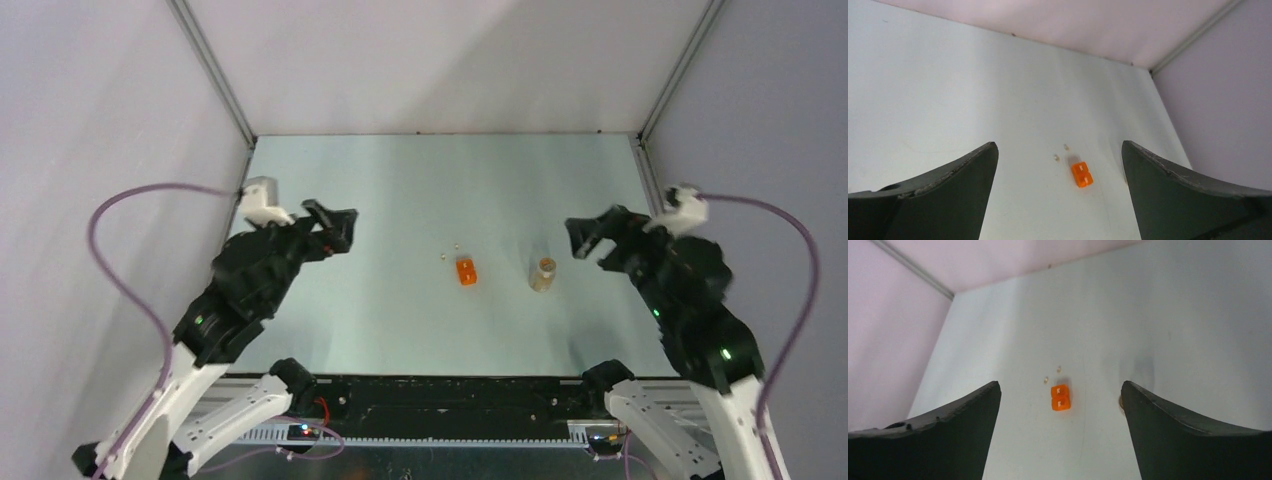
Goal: Sort the pills into containers
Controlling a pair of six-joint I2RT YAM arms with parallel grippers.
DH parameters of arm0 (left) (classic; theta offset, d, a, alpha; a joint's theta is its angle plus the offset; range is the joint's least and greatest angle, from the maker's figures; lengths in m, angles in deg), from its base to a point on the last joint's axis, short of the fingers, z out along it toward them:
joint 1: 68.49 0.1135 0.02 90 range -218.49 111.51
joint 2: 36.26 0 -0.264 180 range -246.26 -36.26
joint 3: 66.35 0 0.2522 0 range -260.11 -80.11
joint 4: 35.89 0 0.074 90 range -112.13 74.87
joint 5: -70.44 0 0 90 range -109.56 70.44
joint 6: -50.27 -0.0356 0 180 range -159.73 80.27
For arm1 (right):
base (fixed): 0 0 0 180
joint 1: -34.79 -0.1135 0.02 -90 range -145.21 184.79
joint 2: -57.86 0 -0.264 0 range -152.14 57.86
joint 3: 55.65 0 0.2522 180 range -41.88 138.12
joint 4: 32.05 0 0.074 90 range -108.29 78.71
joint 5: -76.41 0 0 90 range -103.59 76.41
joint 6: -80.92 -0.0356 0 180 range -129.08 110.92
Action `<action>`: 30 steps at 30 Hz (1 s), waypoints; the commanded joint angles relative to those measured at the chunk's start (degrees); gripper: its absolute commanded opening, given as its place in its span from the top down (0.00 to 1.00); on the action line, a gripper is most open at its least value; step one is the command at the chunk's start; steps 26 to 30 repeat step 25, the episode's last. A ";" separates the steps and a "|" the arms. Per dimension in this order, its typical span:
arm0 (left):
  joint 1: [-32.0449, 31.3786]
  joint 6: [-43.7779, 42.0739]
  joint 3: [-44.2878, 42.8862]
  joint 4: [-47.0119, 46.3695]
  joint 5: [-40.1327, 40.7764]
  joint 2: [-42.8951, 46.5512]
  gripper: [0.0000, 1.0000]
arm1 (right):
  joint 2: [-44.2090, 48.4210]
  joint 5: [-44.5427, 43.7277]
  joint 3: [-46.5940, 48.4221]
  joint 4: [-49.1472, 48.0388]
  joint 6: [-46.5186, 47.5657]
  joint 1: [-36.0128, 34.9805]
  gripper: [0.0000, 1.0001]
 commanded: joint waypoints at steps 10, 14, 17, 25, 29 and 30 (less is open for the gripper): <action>0.28 4.90 -3.66 12.54 12.83 13.59 0.01 | 13.23 -13.71 11.31 17.63 -2.30 0.13 0.01; 0.27 5.11 -5.22 14.78 14.79 16.72 0.01 | 13.12 -13.97 13.13 18.25 -2.28 0.13 0.01; 0.31 4.74 -6.04 15.89 16.74 18.29 0.01 | 13.06 -13.83 13.23 18.09 -2.81 0.15 0.01; 0.27 3.67 -6.94 18.49 19.61 19.05 0.01 | 11.85 -13.53 13.17 18.49 -3.94 0.13 0.01; 0.27 3.67 -6.94 18.49 19.61 19.05 0.01 | 11.85 -13.53 13.17 18.49 -3.94 0.13 0.01; 0.27 3.67 -6.94 18.49 19.61 19.05 0.01 | 11.85 -13.53 13.17 18.49 -3.94 0.13 0.01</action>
